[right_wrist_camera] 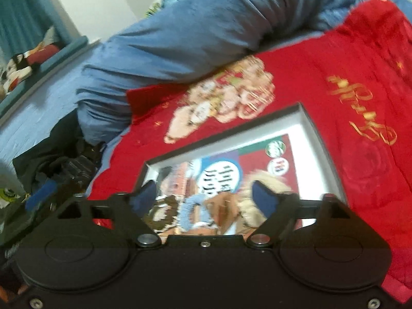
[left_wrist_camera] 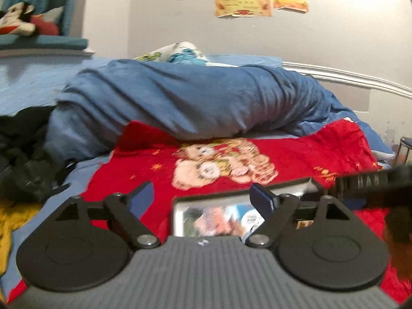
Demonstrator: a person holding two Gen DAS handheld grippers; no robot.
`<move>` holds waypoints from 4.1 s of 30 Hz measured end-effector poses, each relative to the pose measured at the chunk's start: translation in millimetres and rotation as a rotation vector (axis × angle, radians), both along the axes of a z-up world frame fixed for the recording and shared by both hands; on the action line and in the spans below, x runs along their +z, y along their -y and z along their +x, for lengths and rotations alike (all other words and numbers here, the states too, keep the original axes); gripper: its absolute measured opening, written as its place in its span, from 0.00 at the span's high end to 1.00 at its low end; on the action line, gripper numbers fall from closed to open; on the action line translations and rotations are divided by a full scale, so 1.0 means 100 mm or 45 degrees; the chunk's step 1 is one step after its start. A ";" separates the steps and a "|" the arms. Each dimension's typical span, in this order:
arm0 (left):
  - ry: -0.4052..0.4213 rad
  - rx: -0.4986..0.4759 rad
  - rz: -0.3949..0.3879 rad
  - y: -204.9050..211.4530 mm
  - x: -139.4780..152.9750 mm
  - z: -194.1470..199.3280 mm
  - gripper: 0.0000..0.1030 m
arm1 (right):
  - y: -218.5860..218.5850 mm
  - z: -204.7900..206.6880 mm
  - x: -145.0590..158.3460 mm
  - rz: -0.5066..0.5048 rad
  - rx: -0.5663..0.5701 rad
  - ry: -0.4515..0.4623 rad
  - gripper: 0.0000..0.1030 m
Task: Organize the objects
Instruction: 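Open both tools to release packet and scrunchie inside the box, then grasp small teal clip with left tool while right tool grasps blue binder clip, then lift and carry teal clip with left tool while right tool carries binder clip over box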
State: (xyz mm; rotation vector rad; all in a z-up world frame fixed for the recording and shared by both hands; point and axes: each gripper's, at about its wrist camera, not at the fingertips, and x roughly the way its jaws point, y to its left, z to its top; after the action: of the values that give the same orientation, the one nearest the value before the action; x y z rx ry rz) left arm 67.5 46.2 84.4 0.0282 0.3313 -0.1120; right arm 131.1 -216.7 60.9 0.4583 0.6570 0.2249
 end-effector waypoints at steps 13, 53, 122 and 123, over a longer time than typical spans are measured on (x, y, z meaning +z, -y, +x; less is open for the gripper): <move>-0.232 0.019 0.050 0.21 -0.66 -0.36 0.14 | -0.47 -0.52 0.15 -0.153 0.036 0.034 0.18; -0.450 0.288 0.083 -0.14 -0.75 -0.76 0.92 | -0.87 -0.89 -0.36 -0.267 0.399 -0.043 0.24; 0.131 0.052 0.005 0.23 0.21 0.28 0.93 | -0.68 0.13 1.18 -0.385 0.204 -0.048 0.58; 0.120 0.037 0.009 0.26 0.21 0.37 0.93 | -0.70 0.22 1.08 -0.426 0.195 -0.053 0.58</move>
State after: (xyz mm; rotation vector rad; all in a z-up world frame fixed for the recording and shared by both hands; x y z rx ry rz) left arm 104.6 19.7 105.0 0.0355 0.2376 -0.0801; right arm 152.8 -147.2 169.0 0.0914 0.7553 0.2447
